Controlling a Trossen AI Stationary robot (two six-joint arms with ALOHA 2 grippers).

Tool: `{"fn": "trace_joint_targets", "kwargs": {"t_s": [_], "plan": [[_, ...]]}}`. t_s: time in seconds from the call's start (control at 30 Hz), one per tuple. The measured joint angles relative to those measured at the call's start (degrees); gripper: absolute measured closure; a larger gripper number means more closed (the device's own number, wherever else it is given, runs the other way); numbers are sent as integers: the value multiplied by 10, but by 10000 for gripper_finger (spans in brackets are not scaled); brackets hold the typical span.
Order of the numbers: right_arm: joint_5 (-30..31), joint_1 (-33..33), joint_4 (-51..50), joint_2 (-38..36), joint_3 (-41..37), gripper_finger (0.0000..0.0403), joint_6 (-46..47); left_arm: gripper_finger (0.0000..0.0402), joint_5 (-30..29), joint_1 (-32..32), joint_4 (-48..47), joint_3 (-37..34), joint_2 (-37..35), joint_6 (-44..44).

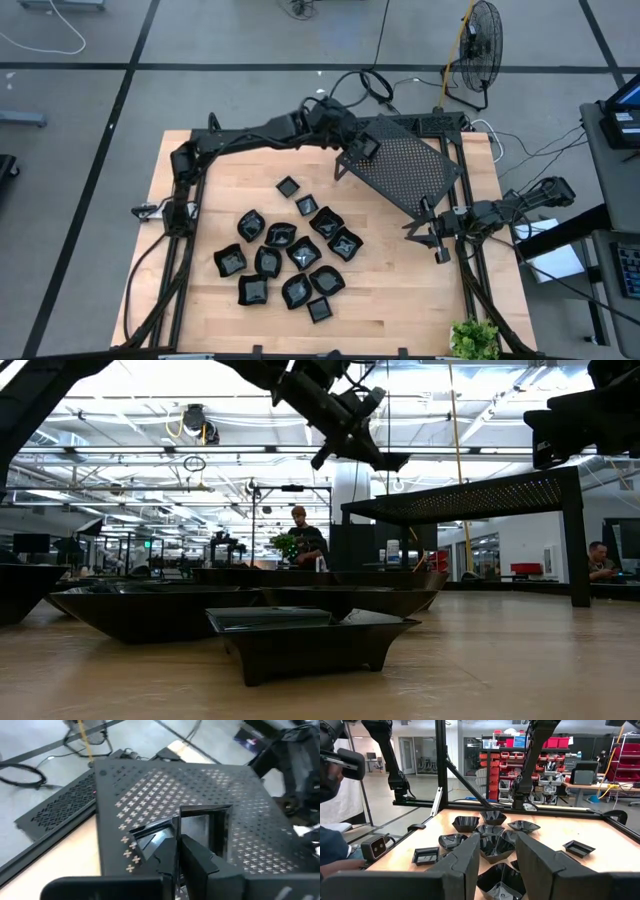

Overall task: Pick & Place Mini shaped plates
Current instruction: Stack the black square plate on the square black plate on the shelf

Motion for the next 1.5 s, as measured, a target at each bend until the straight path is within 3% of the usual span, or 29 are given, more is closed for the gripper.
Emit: {"fn": "trace_joint_targets", "kwargs": {"t_s": [0.3, 0.53, 1.3, 1.5], "plan": [[0, 0, 0, 0, 0, 289, 0, 396, -38, -12, 35, -1, 27, -13], [0, 0, 0, 1, 0, 289, 0, 369, -84, -10, 30, -1, 32, -12], [0, 0, 2, 1, 0, 289, 0, 379, -85, -9, 30, -1, 32, -1], [0, 0, 1, 1, 0, 289, 0, 341, -86, -9, 30, -1, 32, -1]]}}
